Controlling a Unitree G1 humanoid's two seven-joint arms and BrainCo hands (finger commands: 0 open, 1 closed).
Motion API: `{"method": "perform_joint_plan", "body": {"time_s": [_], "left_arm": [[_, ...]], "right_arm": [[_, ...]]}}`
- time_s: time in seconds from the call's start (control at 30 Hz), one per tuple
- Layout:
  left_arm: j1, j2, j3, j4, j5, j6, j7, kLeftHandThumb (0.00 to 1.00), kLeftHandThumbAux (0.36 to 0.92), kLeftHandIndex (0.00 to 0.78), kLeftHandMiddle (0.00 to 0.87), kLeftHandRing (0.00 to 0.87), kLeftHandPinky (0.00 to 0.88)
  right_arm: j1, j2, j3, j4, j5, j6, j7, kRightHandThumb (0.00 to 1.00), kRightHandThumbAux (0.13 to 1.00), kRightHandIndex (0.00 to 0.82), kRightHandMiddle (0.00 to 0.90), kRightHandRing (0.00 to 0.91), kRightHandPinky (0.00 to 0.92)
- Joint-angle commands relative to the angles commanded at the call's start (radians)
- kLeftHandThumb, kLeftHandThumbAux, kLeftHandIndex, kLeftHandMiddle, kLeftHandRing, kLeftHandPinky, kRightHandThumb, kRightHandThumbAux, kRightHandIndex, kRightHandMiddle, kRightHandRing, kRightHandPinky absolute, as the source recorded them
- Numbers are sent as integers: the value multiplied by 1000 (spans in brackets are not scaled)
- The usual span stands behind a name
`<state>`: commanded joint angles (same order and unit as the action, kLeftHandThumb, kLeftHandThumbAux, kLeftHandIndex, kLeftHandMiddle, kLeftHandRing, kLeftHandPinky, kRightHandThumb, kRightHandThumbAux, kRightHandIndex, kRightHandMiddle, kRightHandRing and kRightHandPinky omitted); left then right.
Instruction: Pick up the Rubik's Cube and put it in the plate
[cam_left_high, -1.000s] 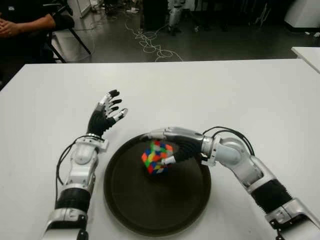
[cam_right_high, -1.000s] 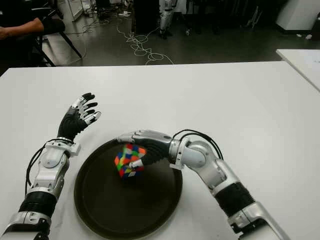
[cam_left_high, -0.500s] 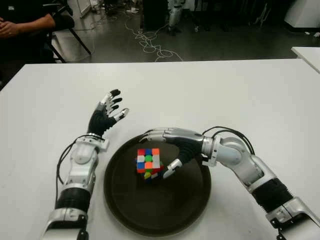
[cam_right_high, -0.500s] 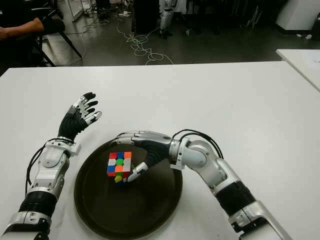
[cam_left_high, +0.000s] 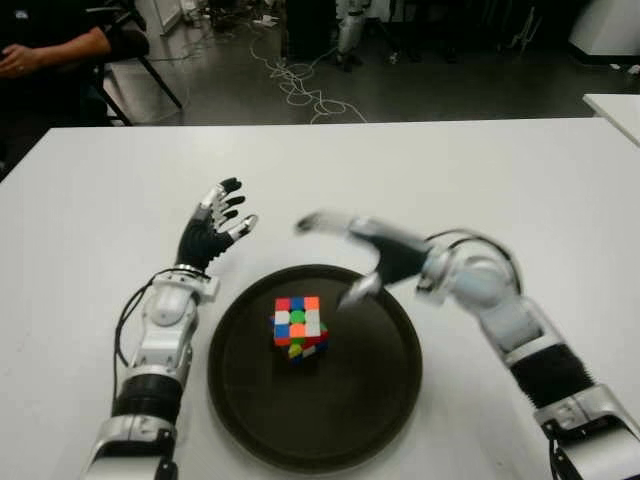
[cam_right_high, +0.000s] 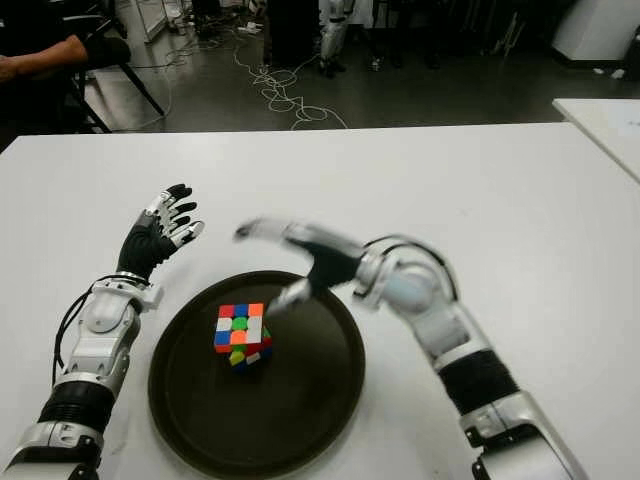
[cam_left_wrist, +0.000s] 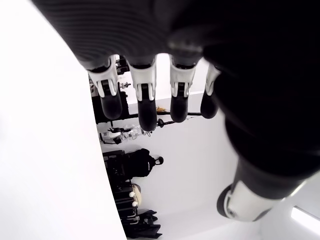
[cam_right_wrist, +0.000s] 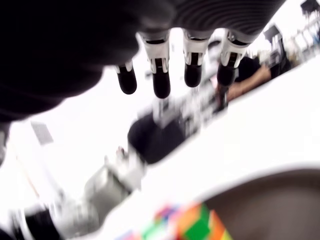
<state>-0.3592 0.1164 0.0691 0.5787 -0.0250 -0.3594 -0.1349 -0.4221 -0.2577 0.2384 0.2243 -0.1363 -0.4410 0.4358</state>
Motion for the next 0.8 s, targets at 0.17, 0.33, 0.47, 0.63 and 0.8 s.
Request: {"method": "perform_joint_plan", "body": {"time_s": [0.17, 0.33, 0.47, 0.63, 0.8], "left_arm": [[-7, 0, 0, 8, 3, -2, 3, 138, 752, 101, 142, 131, 124], [-17, 4, 1, 26, 8, -3, 10, 128, 763, 96, 128, 118, 115], [-25, 10, 0, 53, 16, -26, 18, 127, 766, 104, 136, 121, 116], [-37, 16, 0, 95, 27, -61, 25, 123, 761, 116, 143, 126, 117], [-40, 20, 0, 107, 29, -77, 23, 114, 754, 114, 136, 123, 117]], "right_arm": [[68, 71, -114, -2, 99, 112, -115, 0, 525, 17, 60, 55, 78], [148, 133, -204, -29, 165, 215, -228, 69, 639, 85, 192, 225, 285], [148, 191, -258, 45, 152, 213, -361, 162, 704, 118, 230, 276, 337], [63, 215, -265, 302, -14, 4, -636, 278, 754, 156, 269, 317, 377], [-11, 199, -273, 404, -51, -32, -727, 384, 765, 188, 295, 344, 404]]}}
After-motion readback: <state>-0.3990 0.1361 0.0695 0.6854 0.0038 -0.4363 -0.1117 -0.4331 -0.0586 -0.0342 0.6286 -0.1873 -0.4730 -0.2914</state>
